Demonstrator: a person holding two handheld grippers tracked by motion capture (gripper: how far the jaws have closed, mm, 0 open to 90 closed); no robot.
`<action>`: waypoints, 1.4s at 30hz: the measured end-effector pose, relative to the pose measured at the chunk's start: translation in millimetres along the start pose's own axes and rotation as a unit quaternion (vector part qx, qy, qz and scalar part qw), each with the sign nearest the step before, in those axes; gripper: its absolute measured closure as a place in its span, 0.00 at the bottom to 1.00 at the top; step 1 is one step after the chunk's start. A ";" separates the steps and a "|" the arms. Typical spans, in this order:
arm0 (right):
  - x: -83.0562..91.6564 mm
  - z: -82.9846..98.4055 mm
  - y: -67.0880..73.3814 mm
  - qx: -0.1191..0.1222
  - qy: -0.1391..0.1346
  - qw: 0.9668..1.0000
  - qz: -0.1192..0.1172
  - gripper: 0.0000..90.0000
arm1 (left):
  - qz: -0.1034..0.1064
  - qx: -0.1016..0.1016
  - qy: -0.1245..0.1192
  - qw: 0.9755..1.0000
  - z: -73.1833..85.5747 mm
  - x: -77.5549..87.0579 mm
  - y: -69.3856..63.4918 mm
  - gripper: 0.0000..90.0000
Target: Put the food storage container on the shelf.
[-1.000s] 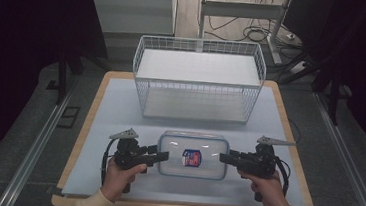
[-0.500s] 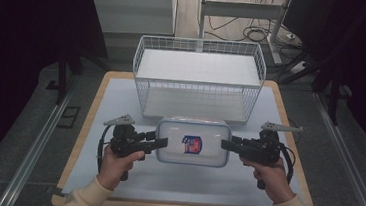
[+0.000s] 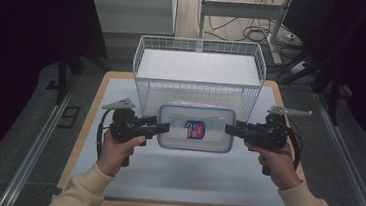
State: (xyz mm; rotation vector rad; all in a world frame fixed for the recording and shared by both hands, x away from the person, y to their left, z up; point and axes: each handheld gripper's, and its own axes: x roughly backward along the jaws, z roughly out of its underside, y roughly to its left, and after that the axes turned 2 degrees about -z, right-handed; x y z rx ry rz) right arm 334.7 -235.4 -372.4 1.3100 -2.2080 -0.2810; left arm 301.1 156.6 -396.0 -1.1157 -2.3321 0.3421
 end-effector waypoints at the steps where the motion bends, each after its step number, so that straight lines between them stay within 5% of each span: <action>1: 0.3 -1.5 -0.2 0.001 -0.001 1.000 -0.001 0.61 | 0.000 0.000 -0.001 1.000 -1.4 -0.1 -0.2 0.51; 13: 0.3 -16.2 -1.4 0.004 -0.008 1.000 0.000 0.61 | -0.004 -0.007 -0.006 1.000 -18.1 0.6 0.1 0.51; 42: -3.7 -83.4 2.8 0.031 -0.027 0.999 0.019 0.60 | -0.006 -0.024 -0.019 1.000 -87.9 3.7 8.6 0.50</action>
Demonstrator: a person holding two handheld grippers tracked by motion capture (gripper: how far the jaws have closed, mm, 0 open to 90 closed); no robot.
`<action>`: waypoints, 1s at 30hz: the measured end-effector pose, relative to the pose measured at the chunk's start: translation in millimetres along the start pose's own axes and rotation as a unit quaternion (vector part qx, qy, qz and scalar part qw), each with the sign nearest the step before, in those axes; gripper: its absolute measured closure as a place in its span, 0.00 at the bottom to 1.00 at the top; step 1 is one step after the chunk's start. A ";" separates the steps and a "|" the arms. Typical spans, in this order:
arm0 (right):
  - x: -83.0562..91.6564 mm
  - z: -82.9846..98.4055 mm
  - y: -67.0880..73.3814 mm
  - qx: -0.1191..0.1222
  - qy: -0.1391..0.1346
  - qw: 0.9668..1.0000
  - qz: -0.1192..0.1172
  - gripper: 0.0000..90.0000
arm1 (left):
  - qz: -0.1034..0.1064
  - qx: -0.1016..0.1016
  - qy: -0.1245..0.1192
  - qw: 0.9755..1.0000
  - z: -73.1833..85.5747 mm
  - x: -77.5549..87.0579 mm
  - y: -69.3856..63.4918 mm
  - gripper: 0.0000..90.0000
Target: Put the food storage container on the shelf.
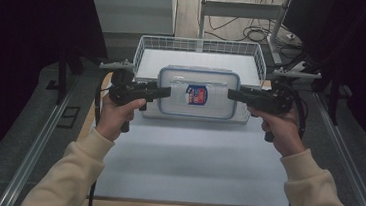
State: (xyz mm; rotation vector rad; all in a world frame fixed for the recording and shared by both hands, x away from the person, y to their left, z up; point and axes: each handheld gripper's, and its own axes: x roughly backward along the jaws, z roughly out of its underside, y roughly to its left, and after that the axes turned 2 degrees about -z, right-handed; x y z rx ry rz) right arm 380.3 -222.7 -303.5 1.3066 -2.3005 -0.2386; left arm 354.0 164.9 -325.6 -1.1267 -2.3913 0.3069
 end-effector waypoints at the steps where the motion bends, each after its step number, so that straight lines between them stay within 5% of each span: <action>1: -0.5 -2.5 -0.3 0.000 0.000 1.000 0.001 0.60 | 0.001 0.000 -0.002 1.000 -2.4 -0.4 1.2 0.50; 22: -22.4 -46.7 -32.2 -0.025 -0.010 1.000 0.004 0.60 | -0.008 0.012 0.001 1.000 -53.8 -19.9 30.5 0.50; 30: -31.5 -57.5 -45.9 -0.034 -0.001 0.999 0.006 0.59 | -0.006 0.021 0.010 1.000 -61.5 -31.4 45.4 0.49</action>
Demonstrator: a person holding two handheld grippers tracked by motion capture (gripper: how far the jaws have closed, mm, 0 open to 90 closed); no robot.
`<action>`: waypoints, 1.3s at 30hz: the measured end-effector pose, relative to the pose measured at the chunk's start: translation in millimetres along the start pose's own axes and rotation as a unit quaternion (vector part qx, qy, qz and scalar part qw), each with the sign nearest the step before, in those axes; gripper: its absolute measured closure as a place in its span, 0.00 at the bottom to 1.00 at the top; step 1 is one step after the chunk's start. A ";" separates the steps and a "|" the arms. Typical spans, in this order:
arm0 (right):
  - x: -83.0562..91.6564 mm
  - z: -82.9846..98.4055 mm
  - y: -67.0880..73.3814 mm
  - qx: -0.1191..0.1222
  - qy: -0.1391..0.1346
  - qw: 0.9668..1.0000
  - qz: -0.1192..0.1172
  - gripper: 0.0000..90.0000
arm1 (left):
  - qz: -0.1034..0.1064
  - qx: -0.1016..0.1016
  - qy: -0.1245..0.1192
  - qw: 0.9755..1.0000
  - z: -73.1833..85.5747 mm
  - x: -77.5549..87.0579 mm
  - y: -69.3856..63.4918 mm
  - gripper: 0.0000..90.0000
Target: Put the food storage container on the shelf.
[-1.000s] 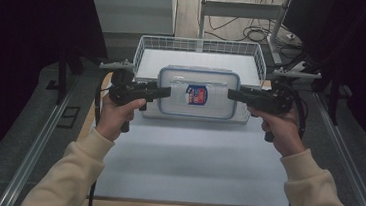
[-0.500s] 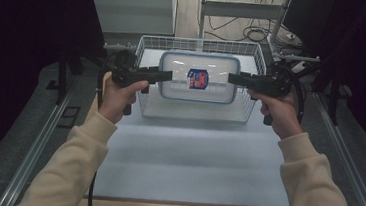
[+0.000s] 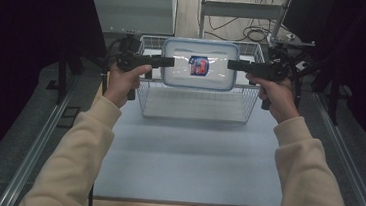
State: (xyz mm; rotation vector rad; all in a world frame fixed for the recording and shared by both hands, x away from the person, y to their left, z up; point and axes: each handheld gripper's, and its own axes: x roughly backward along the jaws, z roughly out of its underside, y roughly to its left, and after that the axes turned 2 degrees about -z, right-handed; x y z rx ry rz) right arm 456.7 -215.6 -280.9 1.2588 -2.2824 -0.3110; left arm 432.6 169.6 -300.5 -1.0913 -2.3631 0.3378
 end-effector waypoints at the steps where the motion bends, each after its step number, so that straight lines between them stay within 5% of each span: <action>1: -1.3 -0.6 -2.5 -0.002 0.002 1.000 0.000 0.59 | -0.002 0.007 0.001 1.000 -0.4 -1.4 0.7 0.49; 19: -21.4 -7.7 -34.3 -0.051 0.010 0.999 0.006 0.59 | 0.001 0.034 0.021 0.999 -4.4 -23.0 26.6 0.50; 33: -32.5 -15.9 -47.7 -0.084 0.015 0.996 0.016 0.56 | 0.011 0.090 0.030 0.995 -14.3 -35.6 45.3 0.47; 39: -40.3 -16.5 -54.0 -0.102 -0.001 0.994 0.039 0.55 | 0.014 0.127 0.025 0.991 -16.1 -46.0 57.2 0.44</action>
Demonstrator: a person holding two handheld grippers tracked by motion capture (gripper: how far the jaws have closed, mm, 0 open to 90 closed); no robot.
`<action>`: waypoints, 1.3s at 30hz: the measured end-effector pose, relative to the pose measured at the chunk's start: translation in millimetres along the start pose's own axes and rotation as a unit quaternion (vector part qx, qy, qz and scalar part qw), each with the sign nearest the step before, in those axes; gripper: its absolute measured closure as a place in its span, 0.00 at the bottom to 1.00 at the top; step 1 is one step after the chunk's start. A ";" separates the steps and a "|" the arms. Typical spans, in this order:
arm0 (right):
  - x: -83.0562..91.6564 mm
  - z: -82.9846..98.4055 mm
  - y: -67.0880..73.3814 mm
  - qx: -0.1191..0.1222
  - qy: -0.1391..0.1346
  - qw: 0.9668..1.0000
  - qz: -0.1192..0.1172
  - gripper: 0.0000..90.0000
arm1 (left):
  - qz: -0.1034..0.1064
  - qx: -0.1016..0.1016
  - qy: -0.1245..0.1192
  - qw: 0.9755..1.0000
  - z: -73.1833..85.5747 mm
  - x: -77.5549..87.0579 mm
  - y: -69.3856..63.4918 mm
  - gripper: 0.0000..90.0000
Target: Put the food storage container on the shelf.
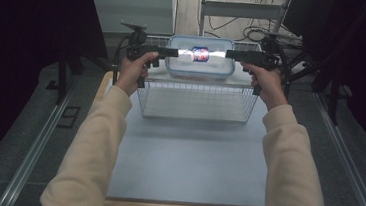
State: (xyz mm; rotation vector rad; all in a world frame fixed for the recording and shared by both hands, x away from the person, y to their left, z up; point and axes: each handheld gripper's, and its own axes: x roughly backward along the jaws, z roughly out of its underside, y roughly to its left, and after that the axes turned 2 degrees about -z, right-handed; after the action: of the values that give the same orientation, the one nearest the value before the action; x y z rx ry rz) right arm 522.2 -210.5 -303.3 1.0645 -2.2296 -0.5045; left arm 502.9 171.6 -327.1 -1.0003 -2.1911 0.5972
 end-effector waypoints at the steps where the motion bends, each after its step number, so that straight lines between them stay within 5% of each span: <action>1: -1.0 0.9 -1.0 0.000 -0.003 1.000 0.003 0.54 | 0.000 0.004 -0.001 1.000 -0.2 -1.6 1.3 0.43; 8: -6.7 8.2 0.6 0.011 -0.020 0.999 0.027 0.53 | 0.003 0.034 0.004 0.999 0.8 -11.9 10.4 0.32; 12: -9.1 11.5 6.3 0.029 -0.024 0.998 0.043 0.50 | -0.008 0.025 -0.003 1.000 1.2 -14.5 8.4 0.28; 18: -3.3 13.5 11.1 0.052 -0.039 0.997 0.050 0.44 | -0.054 0.000 -0.018 0.998 1.5 -11.4 0.4 0.21; 22: 6.8 14.3 12.7 0.063 -0.051 0.995 0.051 0.40 | -0.066 -0.019 -0.032 0.997 4.3 -2.8 -5.8 0.19; 27: 17.7 17.4 14.2 0.074 -0.055 0.995 0.048 0.38 | -0.053 -0.029 -0.050 0.997 10.8 7.6 -16.2 0.19; 29: 26.3 22.1 16.3 0.088 -0.055 0.994 0.042 0.38 | -0.057 -0.064 -0.052 0.995 17.9 16.8 -24.6 0.20; 39: 50.3 47.9 27.8 0.164 -0.038 0.985 0.042 0.33 | -0.039 -0.108 -0.071 0.991 54.9 49.0 -40.3 0.22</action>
State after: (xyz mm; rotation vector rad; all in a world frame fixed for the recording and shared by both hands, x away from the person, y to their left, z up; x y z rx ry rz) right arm 450.0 -230.0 -304.9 1.1219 -2.4698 -0.1447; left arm 419.4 178.3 -321.4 -1.0022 -2.4500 0.4121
